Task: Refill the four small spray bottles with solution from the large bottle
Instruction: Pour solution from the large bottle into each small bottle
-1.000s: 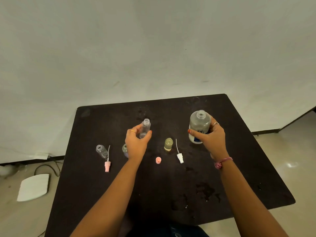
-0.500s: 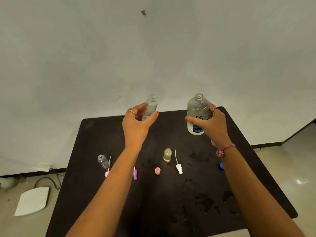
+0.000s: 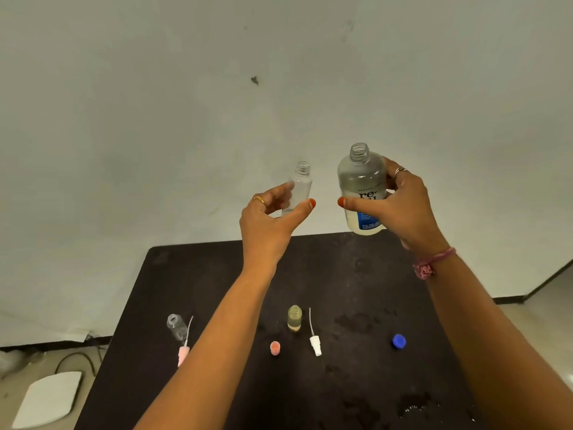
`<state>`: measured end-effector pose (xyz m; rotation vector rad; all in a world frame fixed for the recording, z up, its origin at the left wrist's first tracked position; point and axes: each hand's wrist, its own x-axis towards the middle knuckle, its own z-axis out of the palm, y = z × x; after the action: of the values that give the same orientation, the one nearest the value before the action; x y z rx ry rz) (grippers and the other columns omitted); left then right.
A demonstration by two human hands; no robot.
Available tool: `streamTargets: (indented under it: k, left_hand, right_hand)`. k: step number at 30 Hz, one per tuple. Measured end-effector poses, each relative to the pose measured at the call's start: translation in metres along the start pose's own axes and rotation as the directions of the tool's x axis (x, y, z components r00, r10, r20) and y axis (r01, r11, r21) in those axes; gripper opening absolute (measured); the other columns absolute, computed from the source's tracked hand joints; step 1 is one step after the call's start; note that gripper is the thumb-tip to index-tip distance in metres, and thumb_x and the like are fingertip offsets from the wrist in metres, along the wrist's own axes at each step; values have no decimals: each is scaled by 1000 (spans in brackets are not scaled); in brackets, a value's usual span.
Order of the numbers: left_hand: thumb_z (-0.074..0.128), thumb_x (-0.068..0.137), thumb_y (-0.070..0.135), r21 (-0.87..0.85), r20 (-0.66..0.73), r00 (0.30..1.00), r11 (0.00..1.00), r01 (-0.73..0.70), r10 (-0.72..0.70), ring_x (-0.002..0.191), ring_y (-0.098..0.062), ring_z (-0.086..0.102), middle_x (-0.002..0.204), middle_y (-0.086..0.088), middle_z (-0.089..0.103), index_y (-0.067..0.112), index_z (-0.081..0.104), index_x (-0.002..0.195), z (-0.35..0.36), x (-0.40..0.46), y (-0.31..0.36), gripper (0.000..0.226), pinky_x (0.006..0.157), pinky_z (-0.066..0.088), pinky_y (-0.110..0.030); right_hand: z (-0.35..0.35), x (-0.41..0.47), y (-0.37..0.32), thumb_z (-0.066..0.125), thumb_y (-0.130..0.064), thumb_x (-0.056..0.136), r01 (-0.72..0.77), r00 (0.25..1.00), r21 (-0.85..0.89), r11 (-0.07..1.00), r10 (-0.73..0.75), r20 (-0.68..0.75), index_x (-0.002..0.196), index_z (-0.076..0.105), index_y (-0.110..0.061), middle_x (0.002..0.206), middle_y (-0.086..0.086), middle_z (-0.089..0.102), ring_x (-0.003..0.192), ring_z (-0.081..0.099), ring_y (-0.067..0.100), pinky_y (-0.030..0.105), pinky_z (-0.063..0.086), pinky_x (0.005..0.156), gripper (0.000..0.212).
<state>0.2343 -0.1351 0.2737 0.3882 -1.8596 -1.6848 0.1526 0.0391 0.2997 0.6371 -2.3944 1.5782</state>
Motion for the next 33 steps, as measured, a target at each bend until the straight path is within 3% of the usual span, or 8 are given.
streamTargets:
  k: [3, 13, 18, 23, 29, 33]
  left_hand:
    - [81, 72, 34, -11, 0, 1000, 1000, -13, 13, 98, -1, 62, 106, 14, 66, 25, 66, 117, 7, 3, 12, 48, 74, 48, -9]
    - [81, 72, 33, -43, -4, 997, 996, -78, 78, 97, -5, 64, 113, 6, 68, 21, 66, 120, 18, 11, 47, 52, 68, 48, -3]
    - [82, 71, 32, -51, -2, 993, 992, -120, 120, 100, -8, 64, 116, 5, 67, 20, 66, 120, 21, 13, 59, 53, 70, 50, -5]
    - [82, 71, 31, -56, -18, 991, 990, -132, 131, 98, -10, 64, 116, 3, 67, 20, 66, 119, 24, 15, 64, 53, 69, 51, -5]
    - [83, 69, 33, -74, -20, 991, 988, -135, 134, 97, -5, 64, 114, 6, 67, 22, 67, 117, 31, 19, 69, 52, 64, 48, -4]
    - [83, 69, 32, -77, -26, 989, 986, -145, 144, 98, -7, 64, 113, 4, 68, 21, 67, 117, 35, 21, 70, 52, 64, 47, -3]
  right_hand:
    - [-12, 8, -15, 85, -34, 63, 53, 999, -39, 998, -52, 13, 124, 54, -34, 107, -17, 61, 95, 58, -4, 3, 44, 74, 68]
    - [-38, 27, -48, 86, -33, 61, 186, 983, -98, 978, -185, 11, 131, 53, -26, 120, -9, 61, 105, 59, 9, 25, 50, 89, 78]
    - [-44, 36, -56, 86, -34, 60, 227, 973, -137, 964, -229, 7, 129, 53, -27, 116, -11, 60, 103, 57, 9, 12, 45, 82, 77]
    - [-49, 48, -61, 87, -36, 59, 280, 959, -223, 934, -284, 13, 133, 51, -24, 123, -3, 59, 106, 56, 13, 15, 45, 84, 83]
    - [-55, 59, -69, 88, -31, 57, 354, 931, -315, 881, -364, 30, 129, 54, -25, 114, -2, 60, 97, 55, 9, 9, 41, 79, 79]
    - [-57, 67, -70, 87, -34, 58, 401, 907, -399, 825, -420, 44, 129, 54, -23, 114, 1, 61, 100, 56, 15, 20, 45, 84, 78]
